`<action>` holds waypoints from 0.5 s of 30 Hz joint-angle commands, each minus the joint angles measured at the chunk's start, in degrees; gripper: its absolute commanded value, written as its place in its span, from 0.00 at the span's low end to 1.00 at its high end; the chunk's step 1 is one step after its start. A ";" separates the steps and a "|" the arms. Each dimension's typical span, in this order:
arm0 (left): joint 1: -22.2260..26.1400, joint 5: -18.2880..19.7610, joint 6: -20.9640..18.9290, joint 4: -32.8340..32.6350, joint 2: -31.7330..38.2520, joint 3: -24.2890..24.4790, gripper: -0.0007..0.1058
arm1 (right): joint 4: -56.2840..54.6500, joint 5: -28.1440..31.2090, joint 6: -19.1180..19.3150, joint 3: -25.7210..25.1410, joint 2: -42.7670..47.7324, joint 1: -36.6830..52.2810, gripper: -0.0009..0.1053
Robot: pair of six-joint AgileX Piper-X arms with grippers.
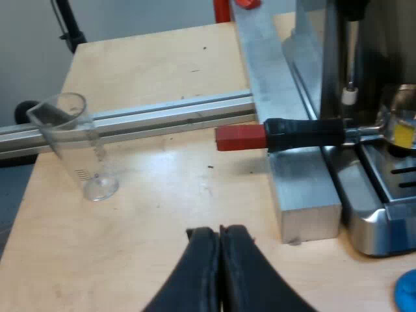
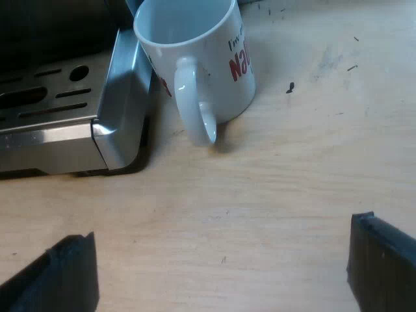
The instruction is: Put the handle in the coffee machine
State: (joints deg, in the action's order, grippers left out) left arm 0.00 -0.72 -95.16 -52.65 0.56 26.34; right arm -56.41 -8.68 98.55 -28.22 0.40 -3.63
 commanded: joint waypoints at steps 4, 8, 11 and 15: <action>-0.28 0.72 0.74 0.01 8.04 0.19 0.01 | 0.49 -0.67 0.14 -0.29 2.59 0.01 0.74; -0.28 0.72 0.77 0.01 8.04 0.19 0.01 | 0.49 -0.67 0.14 -0.29 2.59 0.01 0.74; -0.72 1.04 0.77 0.01 8.04 0.19 0.01 | 0.49 -0.67 0.14 -0.29 2.59 0.01 0.74; -0.97 1.46 0.94 0.01 8.04 0.19 0.03 | 0.49 -0.67 0.14 -0.29 2.59 0.01 0.74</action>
State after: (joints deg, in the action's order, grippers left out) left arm -0.64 0.42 -94.33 -52.65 0.56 26.34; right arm -56.41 -8.68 98.55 -28.22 0.40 -3.63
